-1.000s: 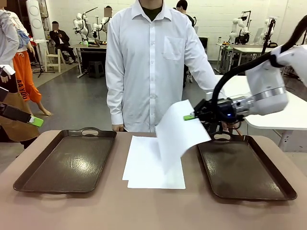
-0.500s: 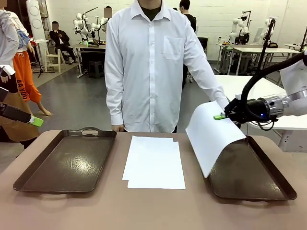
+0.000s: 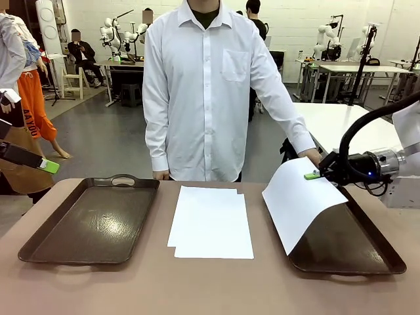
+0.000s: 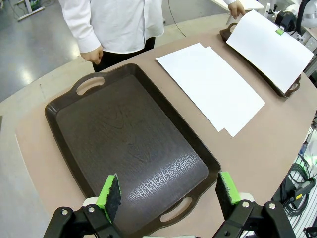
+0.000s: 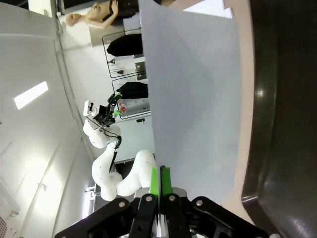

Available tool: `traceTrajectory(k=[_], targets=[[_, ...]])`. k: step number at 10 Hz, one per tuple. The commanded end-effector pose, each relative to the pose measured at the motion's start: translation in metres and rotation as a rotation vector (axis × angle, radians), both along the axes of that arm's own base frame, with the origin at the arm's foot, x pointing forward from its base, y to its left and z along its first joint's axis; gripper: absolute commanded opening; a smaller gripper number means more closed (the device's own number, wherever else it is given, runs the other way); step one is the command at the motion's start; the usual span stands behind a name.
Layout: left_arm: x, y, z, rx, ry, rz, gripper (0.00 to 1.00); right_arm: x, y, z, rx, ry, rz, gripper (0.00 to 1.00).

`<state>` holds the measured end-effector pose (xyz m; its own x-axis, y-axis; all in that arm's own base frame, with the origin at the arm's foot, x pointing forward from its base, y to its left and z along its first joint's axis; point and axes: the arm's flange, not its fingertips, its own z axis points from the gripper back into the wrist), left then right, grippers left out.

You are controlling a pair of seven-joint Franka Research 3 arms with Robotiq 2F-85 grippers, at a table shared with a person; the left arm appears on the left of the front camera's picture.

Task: Sort the A4 documents.
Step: Place the A4 Paper in the designated Handle tray.

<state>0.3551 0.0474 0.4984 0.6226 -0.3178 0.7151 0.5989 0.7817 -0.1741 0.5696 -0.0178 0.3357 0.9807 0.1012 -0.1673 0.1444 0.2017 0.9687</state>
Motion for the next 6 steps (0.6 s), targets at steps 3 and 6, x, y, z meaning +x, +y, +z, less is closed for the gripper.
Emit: traceTrajectory(k=[3,6], targets=[[0.001,0.002,-0.002,-0.011,-0.009,-0.018,1.00,0.001,-0.020,-0.027,-0.081,-0.138,0.035,0.01],[0.001,0.002,-0.002,-0.011,-0.009,-0.018,1.00,-0.003,-0.039,-0.039,-0.252,-0.159,0.012,0.01]])
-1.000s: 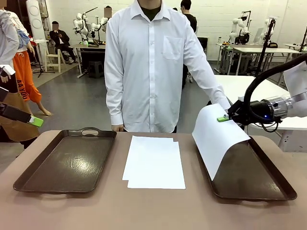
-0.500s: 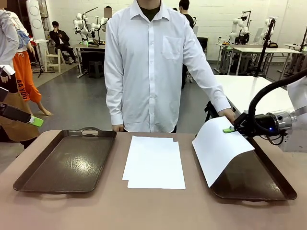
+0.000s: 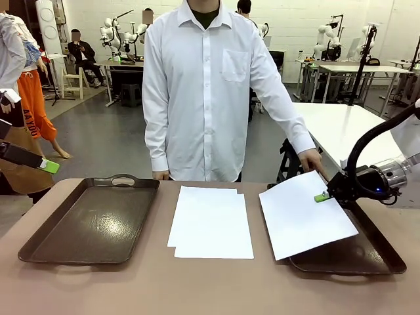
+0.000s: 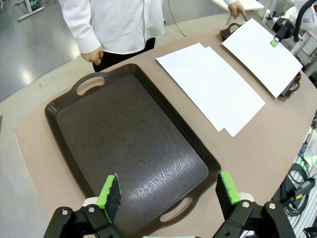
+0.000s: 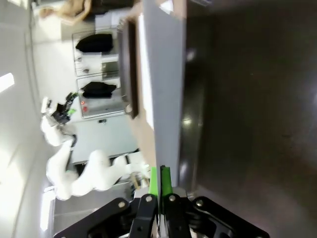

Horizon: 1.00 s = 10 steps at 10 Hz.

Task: Sort the A4 documents.
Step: Place the A4 Paper in the designated Handle tray.

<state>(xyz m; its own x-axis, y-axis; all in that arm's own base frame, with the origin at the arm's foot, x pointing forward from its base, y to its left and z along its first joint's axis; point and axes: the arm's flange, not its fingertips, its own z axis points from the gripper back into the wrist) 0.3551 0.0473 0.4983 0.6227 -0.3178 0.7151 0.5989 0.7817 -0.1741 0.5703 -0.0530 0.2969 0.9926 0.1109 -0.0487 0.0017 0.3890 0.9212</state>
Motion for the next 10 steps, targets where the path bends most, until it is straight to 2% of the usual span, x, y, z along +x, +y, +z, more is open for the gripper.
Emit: traceTrajectory(k=[1,5,7,10], targets=[[0.001,0.002,-0.002,-0.011,-0.009,-0.018,1.00,-0.005,-0.011,-0.002,-0.099,-0.023,-0.045,0.01],[0.001,0.002,-0.002,-0.011,-0.009,-0.018,1.00,-0.006,-0.027,-0.001,-0.260,-0.007,-0.107,0.01],[0.001,0.002,-0.002,-0.011,-0.009,-0.018,1.00,-0.003,-0.031,0.004,-0.328,0.039,-0.045,0.01],[0.001,0.002,-0.002,-0.011,-0.009,-0.018,1.00,0.008,-0.035,0.014,-0.393,0.042,-0.030,0.01]])
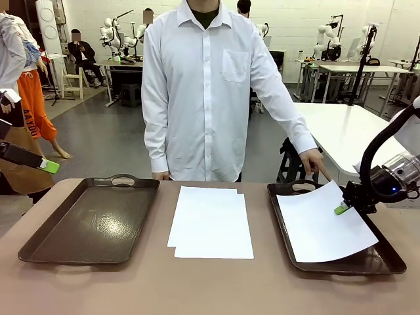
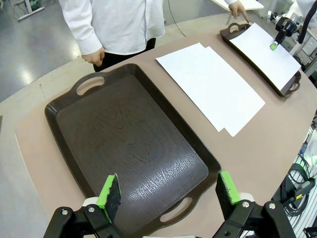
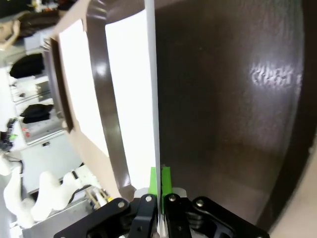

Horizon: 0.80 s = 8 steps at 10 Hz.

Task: Sort the A4 documents.
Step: Place the A4 Paper in the designated Handle tray.

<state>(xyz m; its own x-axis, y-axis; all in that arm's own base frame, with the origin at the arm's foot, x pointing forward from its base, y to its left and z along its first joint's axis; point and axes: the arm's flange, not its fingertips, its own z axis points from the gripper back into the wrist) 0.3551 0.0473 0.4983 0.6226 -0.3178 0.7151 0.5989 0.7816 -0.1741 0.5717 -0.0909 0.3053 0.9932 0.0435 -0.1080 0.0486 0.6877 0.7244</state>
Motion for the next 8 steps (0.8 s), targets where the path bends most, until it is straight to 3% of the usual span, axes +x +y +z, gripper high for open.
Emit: traceTrajectory(k=[1,6,7,8], targets=[[0.0007,0.0017,-0.0021,-0.011,-0.009,-0.018,1.00,0.0104,0.0047,0.0082,-0.039,0.004,0.013,0.01],[0.0007,0.0017,-0.0021,-0.011,-0.009,-0.018,1.00,0.0197,0.0084,0.0081,-0.078,0.020,0.025,0.01],[0.0007,0.0017,-0.0021,-0.011,-0.009,-0.018,1.00,0.0188,0.0083,0.0085,-0.080,0.017,0.024,0.16],[0.0007,0.0017,-0.0021,-0.011,-0.009,-0.018,1.00,0.0176,0.0084,0.0088,-0.083,0.012,0.023,0.18]])
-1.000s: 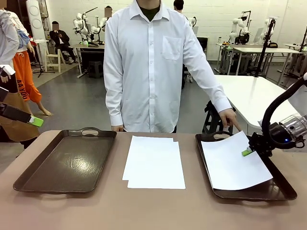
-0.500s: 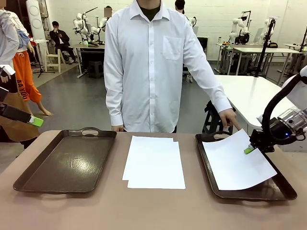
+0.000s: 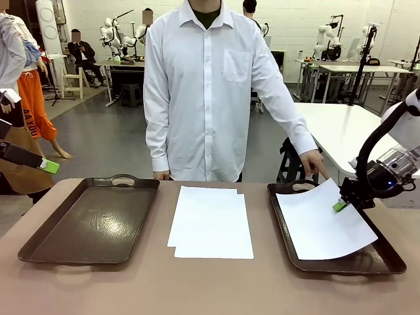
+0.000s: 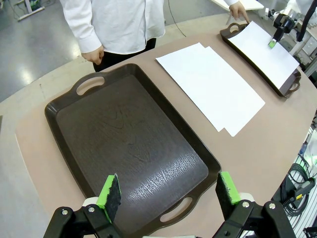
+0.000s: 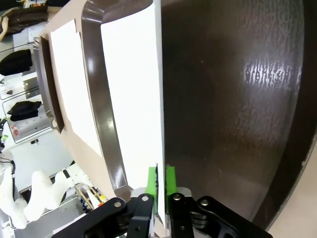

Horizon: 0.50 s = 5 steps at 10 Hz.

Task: Sort the A4 documents.
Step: Place the A4 Paper in the designated Handle tray.

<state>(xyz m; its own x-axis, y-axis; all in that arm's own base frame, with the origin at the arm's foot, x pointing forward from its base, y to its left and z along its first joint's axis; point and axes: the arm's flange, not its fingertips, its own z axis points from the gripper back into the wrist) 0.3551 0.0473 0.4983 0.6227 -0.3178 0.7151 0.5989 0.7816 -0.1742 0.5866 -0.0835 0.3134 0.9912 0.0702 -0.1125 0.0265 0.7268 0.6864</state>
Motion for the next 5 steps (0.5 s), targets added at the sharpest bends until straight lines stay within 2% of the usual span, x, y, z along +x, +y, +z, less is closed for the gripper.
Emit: traceTrajectory(k=[1,2,3,4,5], targets=[[0.0007,0.0017,-0.0021,-0.011,-0.009,-0.018,1.00,0.0016,0.0014,0.0009,-0.031,0.007,-0.012,0.34],[0.0007,0.0017,-0.0021,-0.011,-0.009,-0.018,1.00,0.0004,0.0006,0.0011,-0.043,0.001,-0.021,0.36],[0.0007,0.0017,-0.0021,-0.011,-0.009,-0.018,1.00,-0.0008,-0.0016,0.0028,-0.061,-0.013,-0.043,0.52],[0.0007,0.0017,-0.0021,-0.011,-0.009,-0.018,1.00,-0.0033,-0.0033,0.0058,-0.067,-0.026,-0.058,0.53],[0.0007,0.0017,-0.0021,-0.011,-0.009,-0.018,1.00,-0.0057,-0.0050,0.0079,-0.090,-0.026,-0.069,0.69]])
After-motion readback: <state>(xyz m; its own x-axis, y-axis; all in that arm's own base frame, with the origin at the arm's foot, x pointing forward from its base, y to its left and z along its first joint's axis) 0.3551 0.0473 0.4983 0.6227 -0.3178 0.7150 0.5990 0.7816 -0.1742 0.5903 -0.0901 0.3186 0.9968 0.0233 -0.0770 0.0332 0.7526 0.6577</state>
